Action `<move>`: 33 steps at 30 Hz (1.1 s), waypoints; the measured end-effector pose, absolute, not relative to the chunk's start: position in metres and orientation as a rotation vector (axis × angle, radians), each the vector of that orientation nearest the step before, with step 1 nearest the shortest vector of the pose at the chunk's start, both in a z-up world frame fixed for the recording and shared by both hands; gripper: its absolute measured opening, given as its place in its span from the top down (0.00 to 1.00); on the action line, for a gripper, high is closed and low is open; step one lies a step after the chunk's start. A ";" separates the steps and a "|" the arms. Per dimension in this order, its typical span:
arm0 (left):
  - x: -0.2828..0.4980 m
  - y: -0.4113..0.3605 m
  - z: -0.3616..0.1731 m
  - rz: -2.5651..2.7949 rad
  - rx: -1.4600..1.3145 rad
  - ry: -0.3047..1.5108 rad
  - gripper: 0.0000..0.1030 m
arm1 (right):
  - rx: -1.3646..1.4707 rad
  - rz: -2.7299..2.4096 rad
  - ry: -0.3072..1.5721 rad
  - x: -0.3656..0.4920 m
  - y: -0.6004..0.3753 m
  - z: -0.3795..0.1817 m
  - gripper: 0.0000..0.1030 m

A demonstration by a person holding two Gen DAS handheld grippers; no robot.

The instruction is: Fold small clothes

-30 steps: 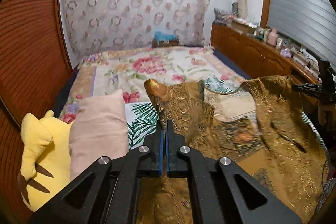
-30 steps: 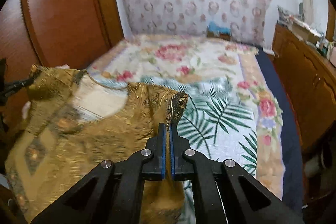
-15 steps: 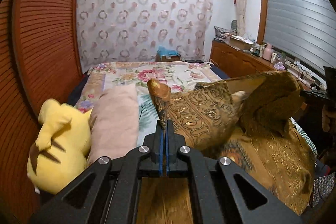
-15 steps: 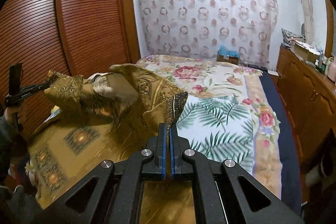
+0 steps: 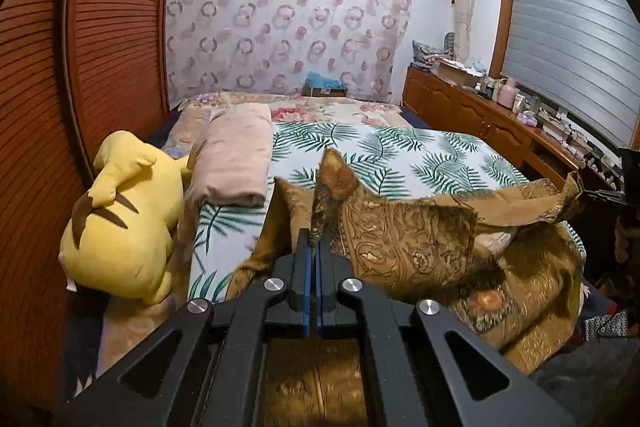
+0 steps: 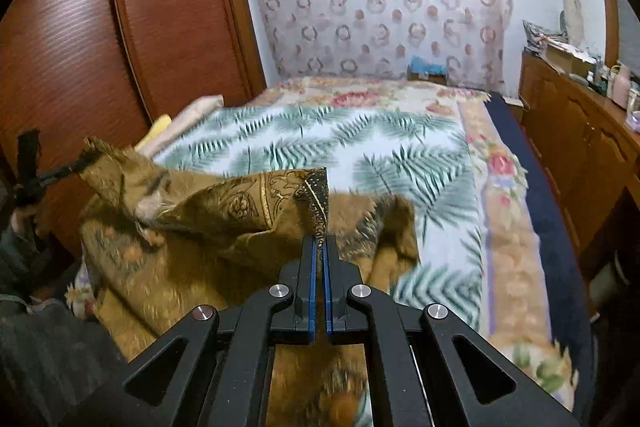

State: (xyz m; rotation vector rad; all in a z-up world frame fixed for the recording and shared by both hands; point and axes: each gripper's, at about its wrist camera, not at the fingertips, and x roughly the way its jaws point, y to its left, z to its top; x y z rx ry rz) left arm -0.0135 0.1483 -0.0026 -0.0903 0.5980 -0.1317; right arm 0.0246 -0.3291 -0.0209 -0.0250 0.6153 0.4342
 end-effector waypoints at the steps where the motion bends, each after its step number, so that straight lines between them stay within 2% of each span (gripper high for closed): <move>1: -0.016 0.149 -0.003 -0.132 -0.096 0.601 0.98 | -0.024 0.430 0.622 0.019 -0.330 -0.020 0.98; 12: -0.013 0.155 -0.020 -0.085 -0.127 0.655 0.98 | -0.023 0.387 0.696 0.019 -0.328 -0.019 0.98; 18: -0.007 0.169 -0.017 -0.011 -0.100 0.659 0.63 | -0.035 0.300 0.655 0.024 -0.336 -0.005 0.97; 20: -0.002 0.177 -0.015 -0.005 -0.111 0.655 0.46 | -0.021 0.278 0.639 0.025 -0.344 0.003 0.95; 23: 0.010 0.179 -0.012 -0.009 -0.097 0.657 0.28 | -0.020 0.253 0.624 0.033 -0.348 0.014 0.94; 26: 0.028 0.178 -0.012 -0.017 -0.075 0.663 0.28 | -0.034 0.243 0.613 0.045 -0.344 0.020 0.87; 33: 0.074 0.168 -0.008 -0.033 -0.017 0.673 0.28 | -0.061 0.235 0.610 0.081 -0.322 0.016 0.83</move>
